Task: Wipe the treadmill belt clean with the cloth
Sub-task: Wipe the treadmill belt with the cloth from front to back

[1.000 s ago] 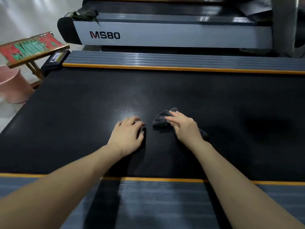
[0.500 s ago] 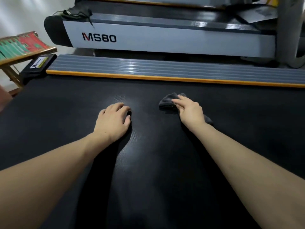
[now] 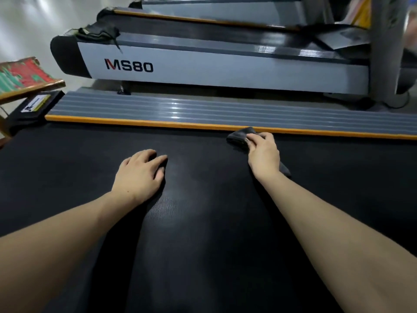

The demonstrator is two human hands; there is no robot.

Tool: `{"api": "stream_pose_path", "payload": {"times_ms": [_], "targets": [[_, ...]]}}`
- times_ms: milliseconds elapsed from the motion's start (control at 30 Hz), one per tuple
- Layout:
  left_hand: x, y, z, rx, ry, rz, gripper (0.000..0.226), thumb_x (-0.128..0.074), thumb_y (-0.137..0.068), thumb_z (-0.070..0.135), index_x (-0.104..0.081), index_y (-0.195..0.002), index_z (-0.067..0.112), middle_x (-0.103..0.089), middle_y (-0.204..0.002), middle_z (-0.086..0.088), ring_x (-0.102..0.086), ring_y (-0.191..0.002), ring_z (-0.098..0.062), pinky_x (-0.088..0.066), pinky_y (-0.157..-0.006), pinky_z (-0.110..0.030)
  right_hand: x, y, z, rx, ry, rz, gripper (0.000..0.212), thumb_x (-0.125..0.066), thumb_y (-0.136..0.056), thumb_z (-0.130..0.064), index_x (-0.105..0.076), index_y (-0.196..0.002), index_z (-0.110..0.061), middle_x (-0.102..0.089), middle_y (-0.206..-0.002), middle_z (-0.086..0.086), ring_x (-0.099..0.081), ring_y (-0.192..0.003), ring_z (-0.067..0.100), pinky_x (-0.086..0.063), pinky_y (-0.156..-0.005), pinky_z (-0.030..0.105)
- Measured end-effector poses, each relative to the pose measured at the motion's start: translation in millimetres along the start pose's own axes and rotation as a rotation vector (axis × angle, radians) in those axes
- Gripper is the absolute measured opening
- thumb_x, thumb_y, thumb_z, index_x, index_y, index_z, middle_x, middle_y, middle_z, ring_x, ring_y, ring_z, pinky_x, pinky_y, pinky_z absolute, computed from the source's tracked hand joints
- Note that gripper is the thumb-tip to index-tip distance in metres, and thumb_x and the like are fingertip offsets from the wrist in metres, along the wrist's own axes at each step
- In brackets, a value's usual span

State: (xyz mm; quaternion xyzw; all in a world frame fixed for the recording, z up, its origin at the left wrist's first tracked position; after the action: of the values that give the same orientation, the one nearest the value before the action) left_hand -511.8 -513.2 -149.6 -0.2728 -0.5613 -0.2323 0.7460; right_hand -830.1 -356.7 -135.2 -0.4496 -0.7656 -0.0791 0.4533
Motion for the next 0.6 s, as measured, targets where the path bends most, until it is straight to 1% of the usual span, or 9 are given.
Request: {"api": "stream_pose_path", "payload": {"times_ms": [67, 133, 233, 300, 367, 433, 500, 533, 600], "targets": [[-1.1, -1.9, 2.4, -0.005, -0.014, 0.021, 0.051, -0.032, -0.094, 0.047, -0.059, -0.137, 0.039, -0.056, -0.138, 0.003, -0.048, -0.133, -0.022, -0.036, -0.112, -0.049, 7.1, -5.3, 6.0, -0.013, 0.044, 0.056, 0.026, -0.05, -0.101, -0.034, -0.065, -0.123, -0.032, -0.052, -0.126, -0.008, -0.059, -0.103, 0.024, -0.048, -0.088, 0.035], [-3.3, -0.7, 1.0, 0.01, -0.033, 0.02, 0.051, -0.031, -0.094, 0.047, -0.058, -0.137, 0.041, -0.055, -0.139, 0.005, -0.05, -0.131, -0.021, -0.036, -0.112, -0.048, 5.7, -3.5, 5.7, -0.015, 0.091, 0.061, 0.028, -0.049, -0.101, -0.035, -0.064, -0.124, -0.033, -0.055, -0.126, -0.006, -0.06, -0.103, 0.025, -0.047, -0.085, 0.035], [-6.3, -1.4, 2.2, -0.002, -0.072, 0.0, 0.051, -0.03, -0.095, 0.047, -0.055, -0.14, 0.041, -0.054, -0.141, 0.004, -0.052, -0.13, -0.023, -0.037, -0.112, -0.047, 6.2, 1.7, 5.5, -0.026, 0.144, 0.038, 0.031, -0.046, -0.101, -0.039, -0.061, -0.127, -0.035, -0.055, -0.131, -0.005, -0.058, -0.111, 0.024, -0.045, -0.089, 0.035], [-7.1, -5.2, -1.5, 0.003, -0.062, -0.033, 0.047, -0.035, -0.098, 0.044, -0.053, -0.141, 0.042, -0.053, -0.143, 0.003, -0.051, -0.131, -0.024, -0.037, -0.113, -0.047, 5.1, 5.5, 2.8, -0.005, 0.221, 0.007, 0.033, -0.045, -0.101, -0.042, -0.059, -0.13, -0.036, -0.053, -0.135, -0.006, -0.055, -0.118, 0.023, -0.043, -0.093, 0.035], [-7.5, -5.4, -3.4, -0.013, -0.069, -0.042, 0.044, -0.04, -0.1, 0.044, -0.053, -0.141, 0.043, -0.053, -0.143, 0.004, -0.051, -0.131, -0.023, -0.038, -0.111, -0.046, 3.5, 8.2, -3.3, 0.029, 0.247, 0.004, 0.033, -0.048, -0.1, -0.039, -0.063, -0.128, -0.033, -0.055, -0.134, -0.005, -0.054, -0.119, 0.024, -0.043, -0.095, 0.035], [-5.6, -8.1, -4.7, -0.052, -0.082, -0.042, 0.044, -0.039, -0.1, 0.048, -0.053, -0.141, 0.043, -0.055, -0.142, 0.005, -0.051, -0.13, -0.022, -0.039, -0.108, -0.045, 2.1, 7.4, -10.2, 0.014, 0.22, 0.025, 0.028, -0.055, -0.097, -0.036, -0.068, -0.121, -0.031, -0.058, -0.13, -0.004, -0.057, -0.114, 0.025, -0.045, -0.092, 0.035], [-5.2, -10.2, -7.5, -0.081, -0.082, -0.059, 0.05, -0.031, -0.098, 0.052, -0.054, -0.141, 0.043, -0.057, -0.142, 0.005, -0.052, -0.131, -0.023, -0.04, -0.108, -0.045, -7.0, 9.6, -23.6, -0.021, 0.192, 0.04, 0.024, -0.059, -0.094, -0.035, -0.071, -0.115, -0.031, -0.059, -0.127, -0.004, -0.059, -0.111, 0.026, -0.046, -0.091, 0.035], [-5.1, -9.5, -9.0, -0.095, -0.073, -0.065, 0.054, -0.027, -0.097, 0.053, -0.054, -0.142, 0.042, -0.057, -0.143, 0.005, -0.052, -0.132, -0.023, -0.041, -0.109, -0.044, -17.3, 13.5, -39.3, -0.003, 0.162, 0.032, 0.023, -0.061, -0.093, -0.035, -0.073, -0.112, -0.031, -0.06, -0.127, -0.004, -0.06, -0.11, 0.026, -0.045, -0.092, 0.034], [-2.5, -8.0, -11.0, -0.126, -0.061, -0.062, 0.058, -0.024, -0.095, 0.053, -0.055, -0.142, 0.039, -0.057, -0.145, 0.005, -0.051, -0.135, -0.022, -0.041, -0.111, -0.042, -50.3, 23.9, -88.0, 0.108, 0.043, -0.019, 0.021, -0.065, -0.091, -0.032, -0.075, -0.108, -0.027, -0.064, -0.124, -0.001, -0.061, -0.11, 0.025, -0.043, -0.094, 0.03]]}}
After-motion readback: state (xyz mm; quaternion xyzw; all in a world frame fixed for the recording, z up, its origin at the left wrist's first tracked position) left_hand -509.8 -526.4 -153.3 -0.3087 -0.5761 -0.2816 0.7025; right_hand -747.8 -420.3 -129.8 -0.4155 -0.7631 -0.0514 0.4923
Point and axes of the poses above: each hand's wrist, its own y-axis away from the middle knuckle, its own x-axis out of the back of the hand, z = x × y, the point moved 9 cm from there along -y, towards the middle knuckle
